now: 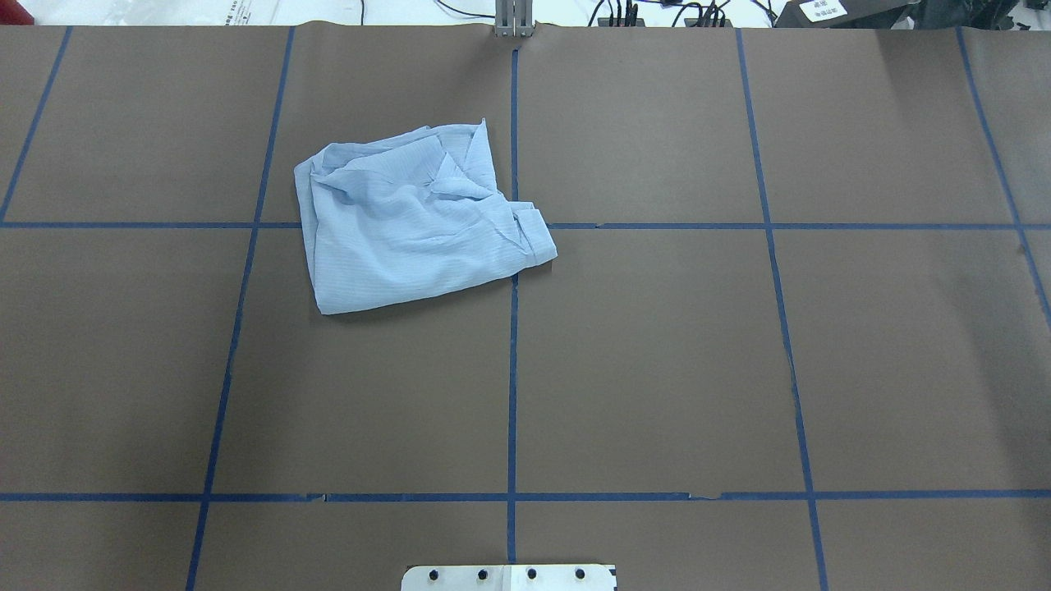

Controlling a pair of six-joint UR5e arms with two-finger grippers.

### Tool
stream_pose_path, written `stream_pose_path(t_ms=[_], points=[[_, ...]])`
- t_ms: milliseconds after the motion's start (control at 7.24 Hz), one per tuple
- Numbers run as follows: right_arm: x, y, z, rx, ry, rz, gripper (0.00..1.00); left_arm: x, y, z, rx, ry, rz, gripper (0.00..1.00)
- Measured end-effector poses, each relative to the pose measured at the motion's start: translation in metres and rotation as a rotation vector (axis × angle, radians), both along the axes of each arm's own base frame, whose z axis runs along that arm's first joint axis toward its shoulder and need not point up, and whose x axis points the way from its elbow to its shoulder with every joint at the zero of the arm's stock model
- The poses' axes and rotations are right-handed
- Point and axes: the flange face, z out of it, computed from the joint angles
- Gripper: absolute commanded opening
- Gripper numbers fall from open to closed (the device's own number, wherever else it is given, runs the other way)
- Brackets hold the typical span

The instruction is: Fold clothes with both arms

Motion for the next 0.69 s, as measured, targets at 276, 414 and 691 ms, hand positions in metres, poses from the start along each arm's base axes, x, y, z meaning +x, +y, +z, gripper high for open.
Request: stream_pose_path(t_ms=[276,414,691], points=[[0.004,0.004,0.004,0.002,0.000,0.001,1.00,-0.007,0.032,0.027,-0.021,0.035,0.049,1.00],[0.004,0.004,0.005,0.002,-0.001,0.001,1.00,-0.015,0.041,0.034,-0.019,0.039,0.071,1.00],[0.004,0.005,0.006,0.000,0.000,0.001,1.00,-0.021,0.043,0.033,-0.027,0.042,0.081,1.00]])
